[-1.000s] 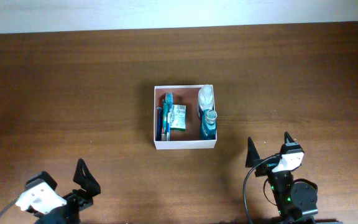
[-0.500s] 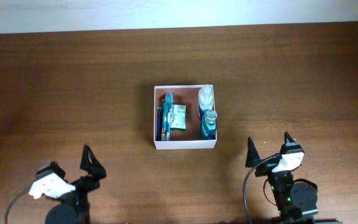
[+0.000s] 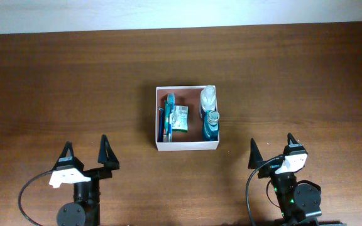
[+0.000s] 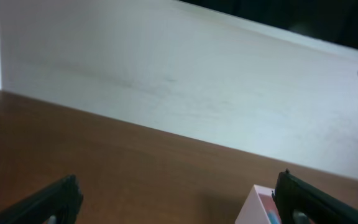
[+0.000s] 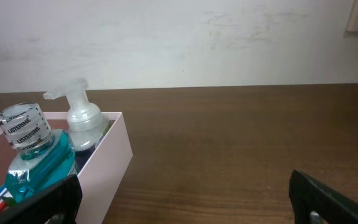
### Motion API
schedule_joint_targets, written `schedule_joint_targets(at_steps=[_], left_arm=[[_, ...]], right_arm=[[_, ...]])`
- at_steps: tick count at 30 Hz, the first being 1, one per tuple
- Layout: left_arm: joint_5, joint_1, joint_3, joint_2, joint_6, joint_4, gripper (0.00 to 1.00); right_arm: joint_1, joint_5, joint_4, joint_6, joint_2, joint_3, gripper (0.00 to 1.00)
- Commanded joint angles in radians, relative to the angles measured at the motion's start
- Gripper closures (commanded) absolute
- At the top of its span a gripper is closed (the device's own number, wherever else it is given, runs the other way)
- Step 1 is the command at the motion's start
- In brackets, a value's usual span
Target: Pack container
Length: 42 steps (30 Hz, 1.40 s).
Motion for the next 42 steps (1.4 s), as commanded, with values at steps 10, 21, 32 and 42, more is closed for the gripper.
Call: schedule_joint_targets(at_steps=[10, 21, 32, 42], left_arm=[[0.039, 0.000, -0.073, -0.008, 0.194, -0.048, 0.01], [0.043, 0.036, -0.073, -0.009, 0.249, -0.096, 0.01], [0.042, 0.036, -0.073, -0.008, 0.249, -0.096, 0.01], [0.042, 0.036, -0.073, -0.008, 0.249, -0.096, 0.01]], right_arm=[[-0.010, -0.006, -0.006, -0.003, -0.011, -0.007, 0.02], [-0.010, -0.006, -0.006, -0.003, -0.011, -0.007, 0.02], [-0.010, -0.006, -0.006, -0.003, -0.011, -0.007, 0.02], [-0.010, -0.006, -0.006, -0.003, -0.011, -0.007, 0.02]])
